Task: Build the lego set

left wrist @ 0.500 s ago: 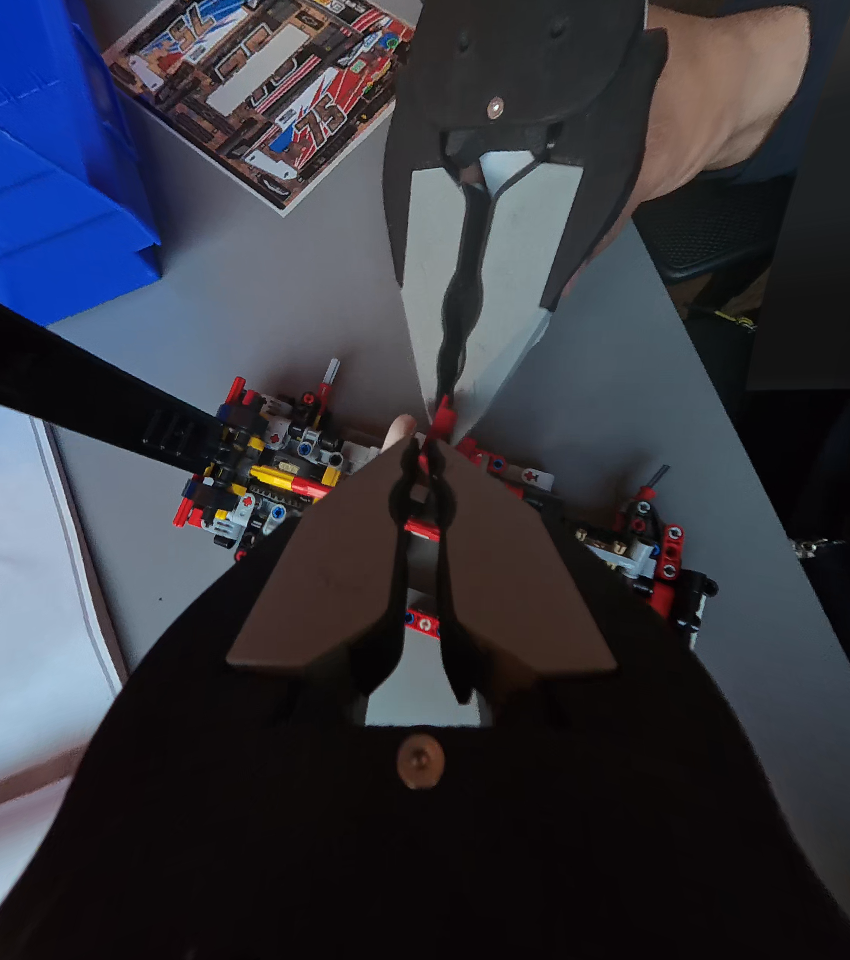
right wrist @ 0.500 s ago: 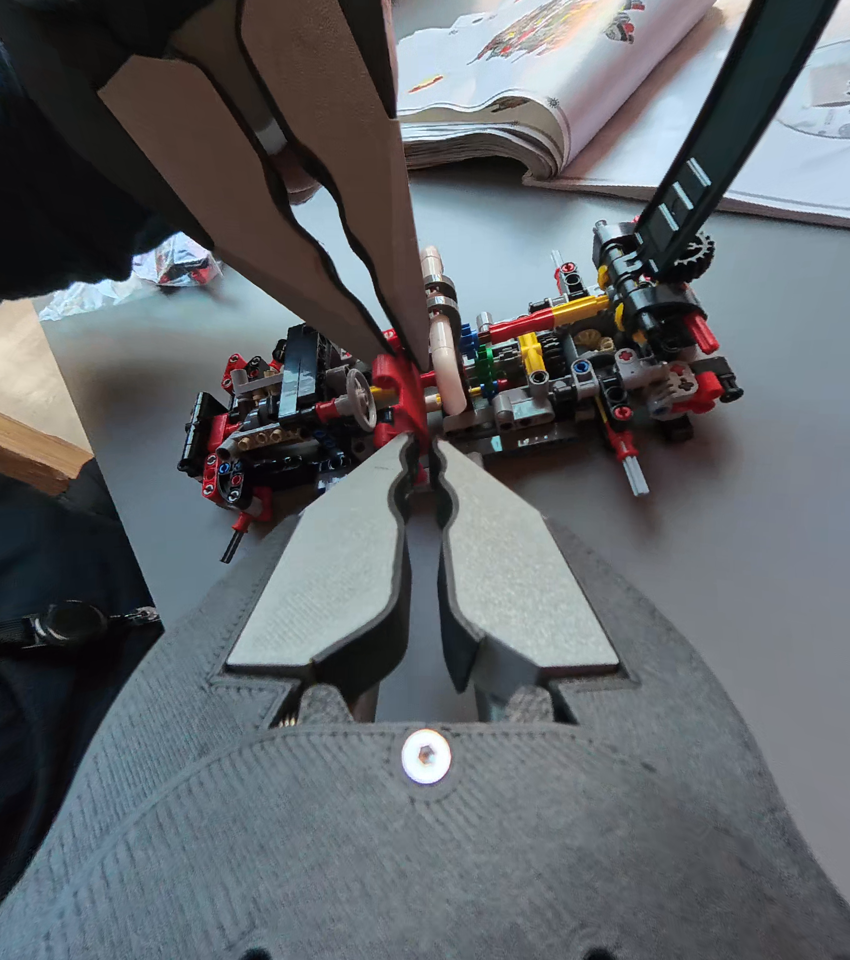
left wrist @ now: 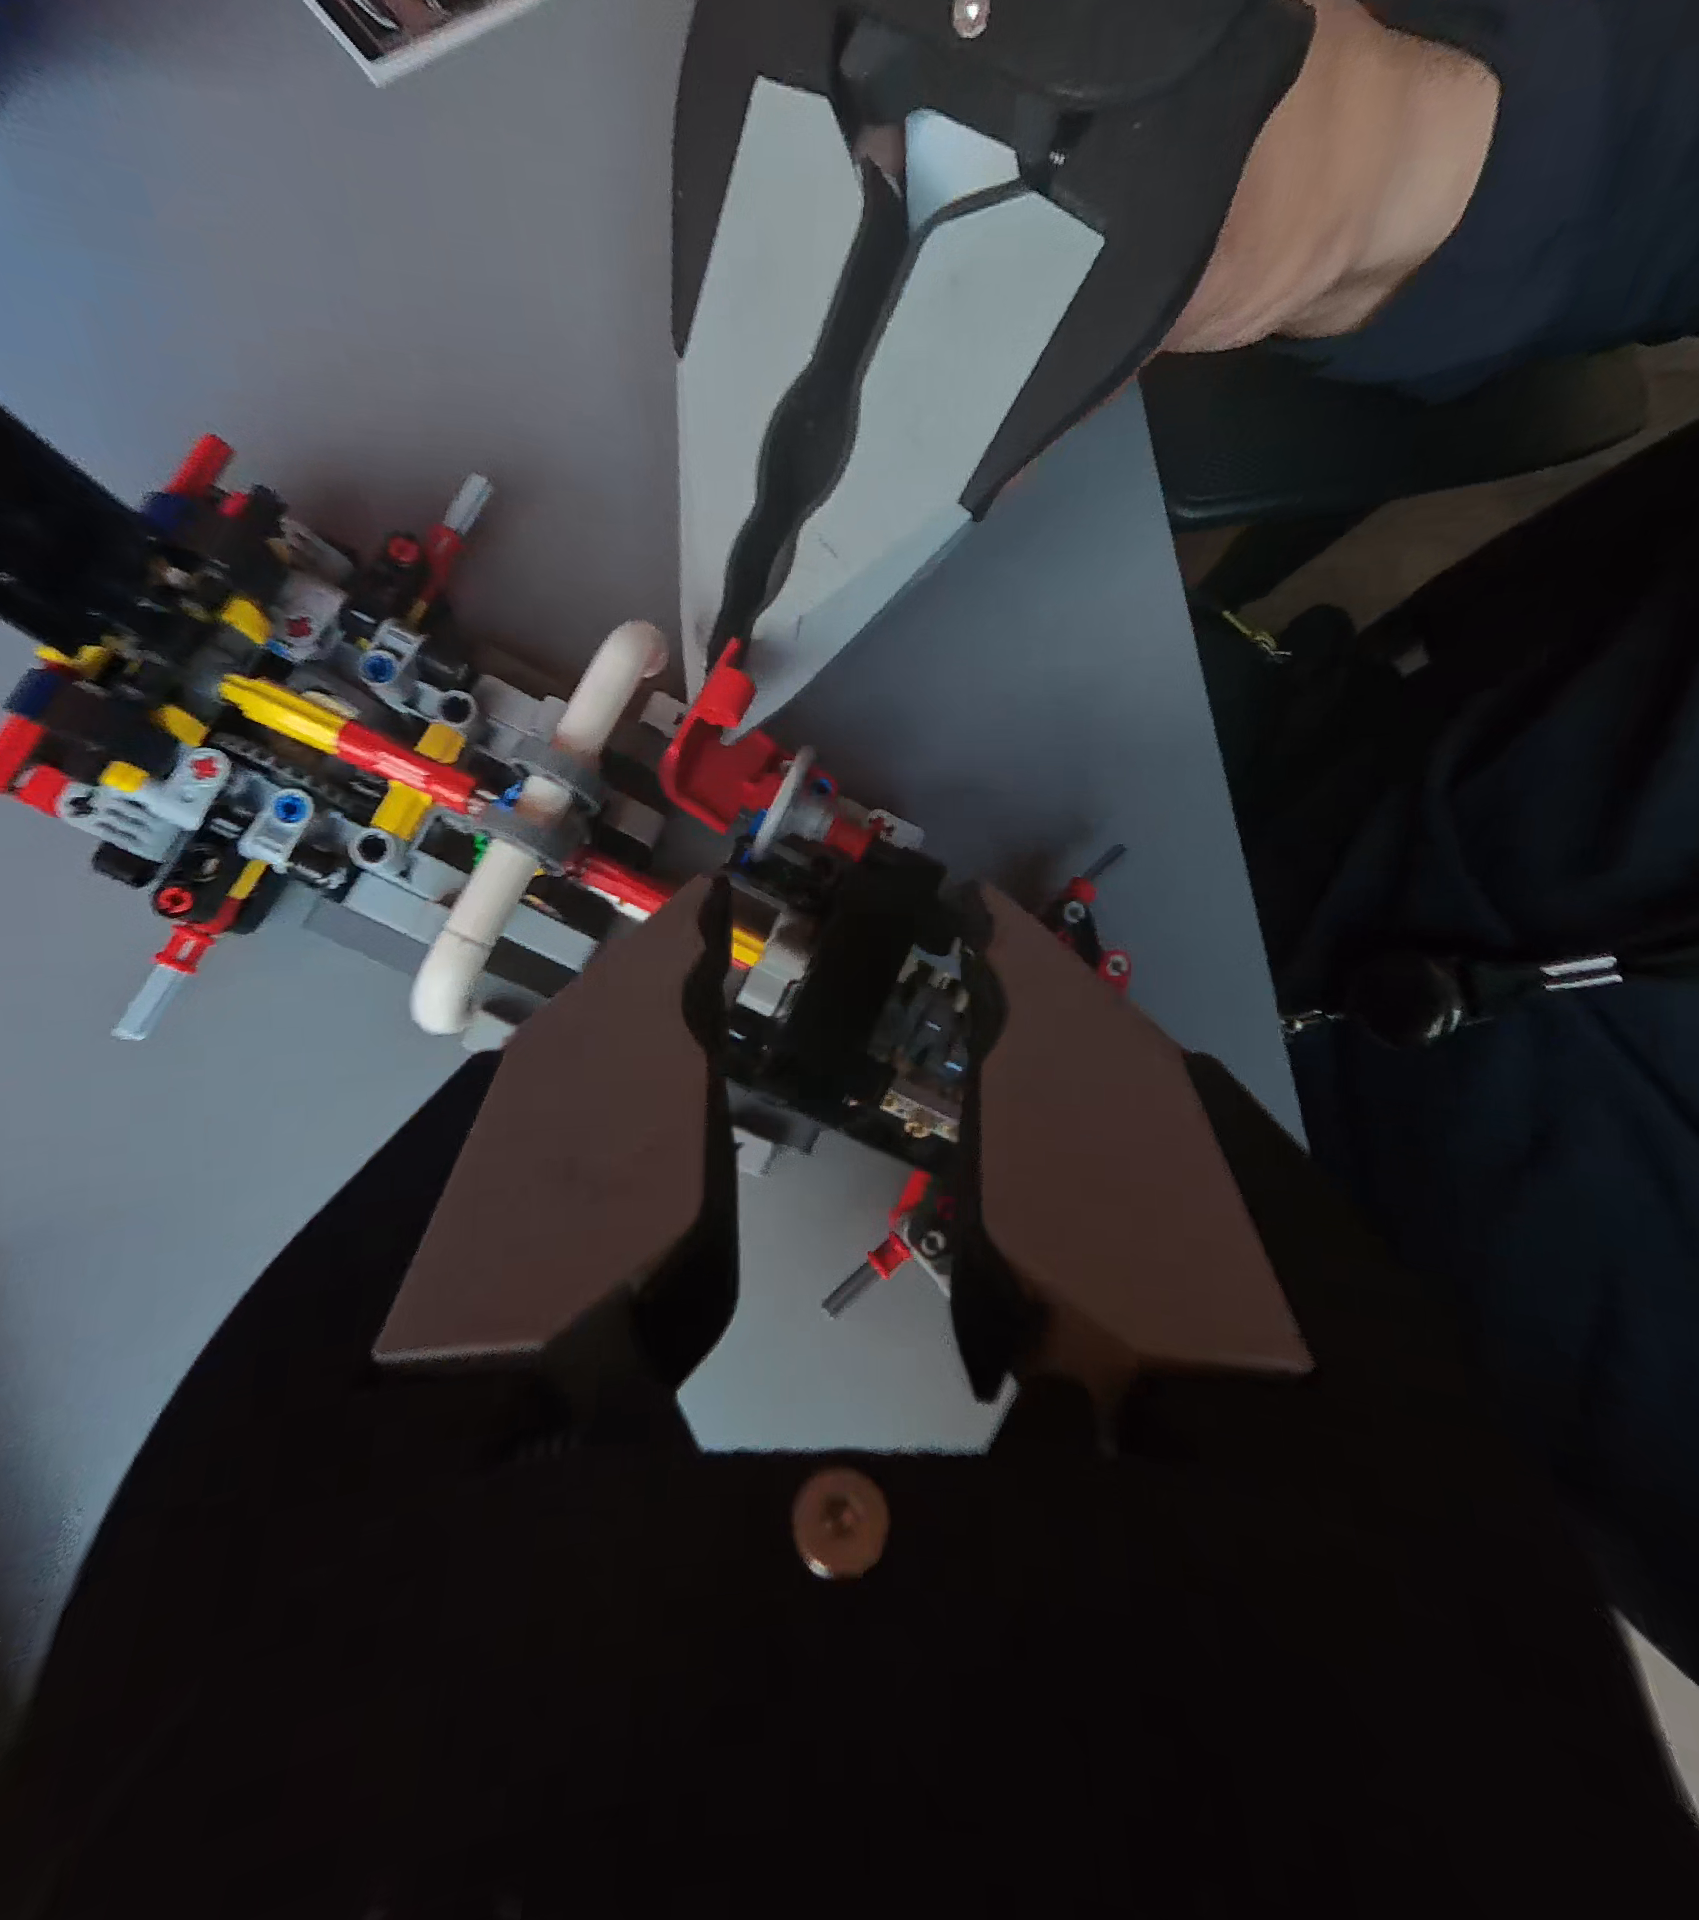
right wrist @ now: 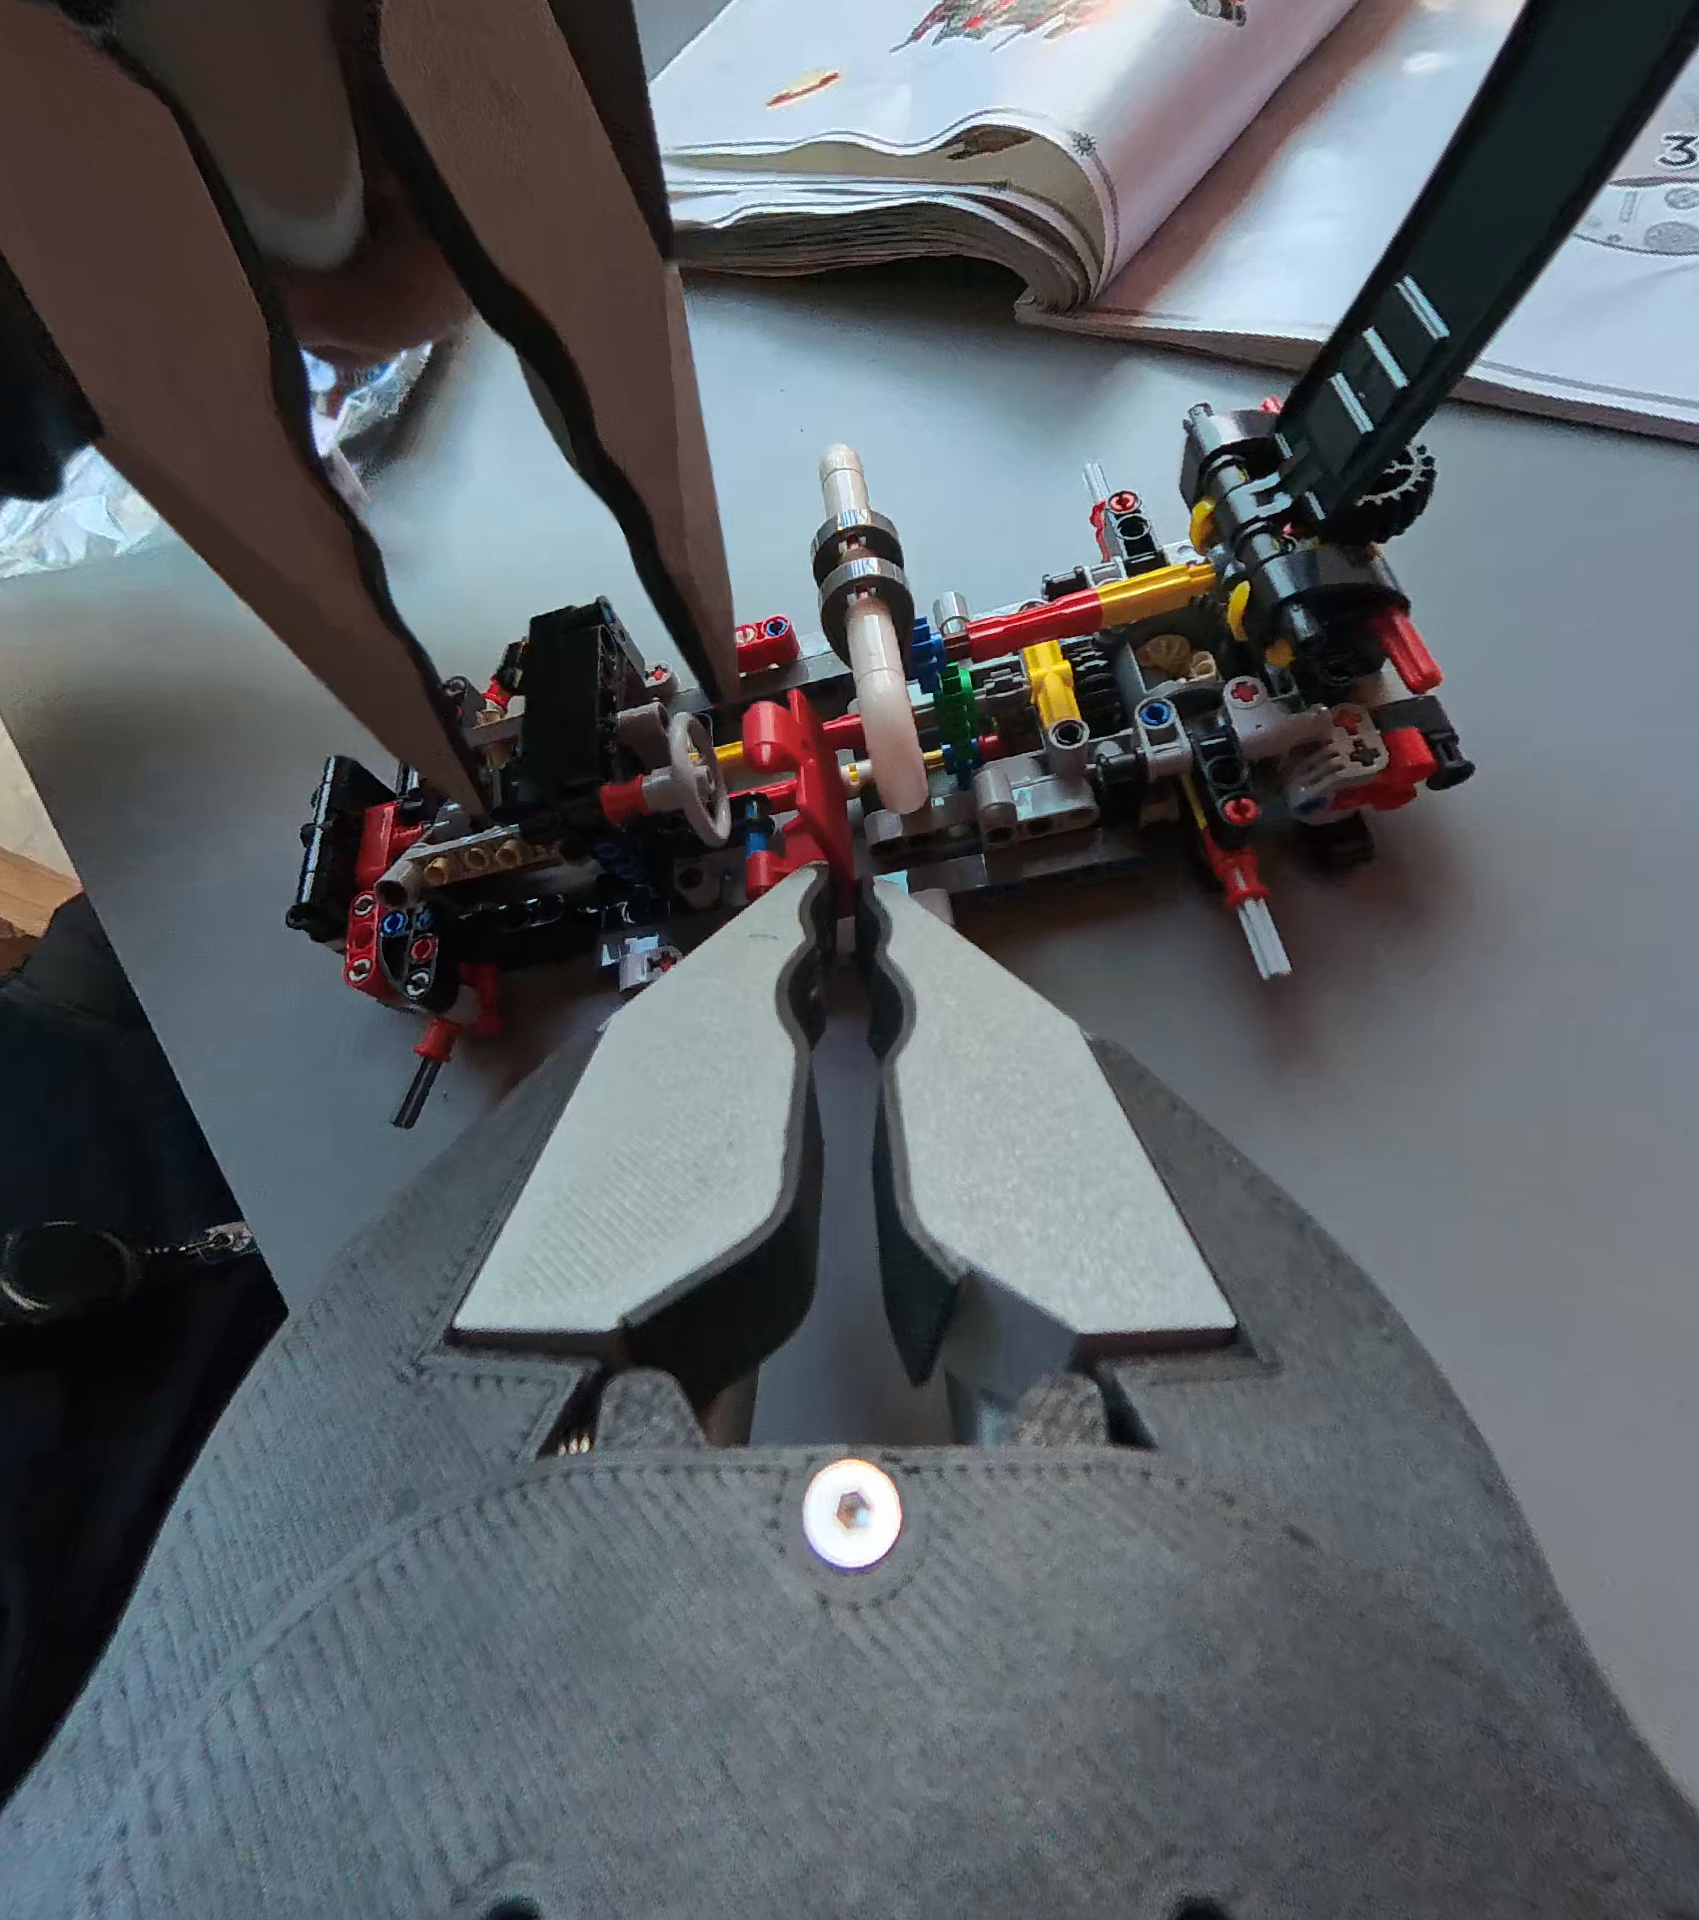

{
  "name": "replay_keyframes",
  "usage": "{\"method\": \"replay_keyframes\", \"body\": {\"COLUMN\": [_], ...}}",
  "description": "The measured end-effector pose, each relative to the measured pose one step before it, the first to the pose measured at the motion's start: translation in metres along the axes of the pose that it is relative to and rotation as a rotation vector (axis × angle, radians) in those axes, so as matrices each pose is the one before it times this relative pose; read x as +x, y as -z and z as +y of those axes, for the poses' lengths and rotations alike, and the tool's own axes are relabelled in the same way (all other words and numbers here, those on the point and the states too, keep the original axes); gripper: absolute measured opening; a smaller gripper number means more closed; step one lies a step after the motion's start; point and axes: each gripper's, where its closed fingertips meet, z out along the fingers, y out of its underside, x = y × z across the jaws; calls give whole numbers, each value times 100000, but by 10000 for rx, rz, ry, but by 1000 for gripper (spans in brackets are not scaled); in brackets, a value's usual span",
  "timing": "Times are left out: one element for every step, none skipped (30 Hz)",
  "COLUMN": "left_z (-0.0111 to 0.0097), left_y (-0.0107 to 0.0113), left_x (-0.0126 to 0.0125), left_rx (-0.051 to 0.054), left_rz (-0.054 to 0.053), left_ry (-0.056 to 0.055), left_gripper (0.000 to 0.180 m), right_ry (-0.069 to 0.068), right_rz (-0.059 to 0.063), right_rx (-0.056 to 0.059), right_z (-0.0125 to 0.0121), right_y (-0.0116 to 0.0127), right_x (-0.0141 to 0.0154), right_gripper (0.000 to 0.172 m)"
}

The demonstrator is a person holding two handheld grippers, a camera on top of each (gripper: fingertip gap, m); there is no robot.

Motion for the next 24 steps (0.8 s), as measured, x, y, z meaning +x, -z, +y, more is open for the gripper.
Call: {"method": "replay_keyframes", "body": {"left_z": [179,218,292,274,-32,66,-29,34,12,8,-11,-19,-25,-24,-23,-18,-21,-38,-31,-26,-32,-40,-31,-20], "left_y": [-383,-387,-371,-316,-165,-149,-29,-17,5,0,-12,-11,9,11,1,4,-8,-4,-15,9,16,11,18,4], "left_x": [296,6,-240,-170,133,130,-114,-74,-18,-20,-10,-5,-7,3,-9,-12,-5,-15,-11,-10,-5,-5,-6,-4], "left_rx": [-149,-169,-223,-201,-9,-87,-11,-37,-17,12,72,96,113,103,87,72,69,86,114,131,138,138,117,86], "left_rz": [197,19,-133,-105,48,45,-160,-125,-54,-43,-40,-7,21,22,0,-32,-51,-51,-44,-19,11,27,24,2], "left_ry": [91,137,125,61,64,36,-55,-15,87,82,36,40,72,91,76,36,40,73,59,69,100,116,83,29], "left_gripper": [43,45,47,49,48,50,48,47,47,46,46,46,46,45,45,45,45,45,45,45,45,44,44,44], "right_ry": [23,28,35,33,14,-26,-25,-28,-36,-33,-74,-89,-64,-35,-1,19,30,36,47,60,58,53,69,82], "right_rz": [33,7,7,29,23,52,36,29,26,10,-18,-54,-80,-54,-3,29,33,31,44,56,57,49,22,18], "right_rx": [1,-41,22,4,-12,-24,35,10,15,6,3,-8,7,6,-9,-16,-17,-4,-9,-19,-19,-23,-62,-48], "right_z": [9,75,-29,-2,14,-4,-88,-57,-45,-3,22,35,13,4,13,12,24,2,18,20,22,25,91,56], "right_y": [-26,-47,-12,-17,-45,-68,-61,-75,-53,-18,21,25,38,26,-7,-24,-15,-11,-7,-26,-26,-22,-58,-57], "right_x": [-79,-128,-99,-28,12,79,45,12,-4,-19,-29,-49,-58,-36,6,11,5,6,3,5,-3,-9,-63,-74], "right_gripper": [0,0,0,0,0,0,0,0,1,1,1,1,1,1,1,1,1,1,1,2,2,3,5,8]}}
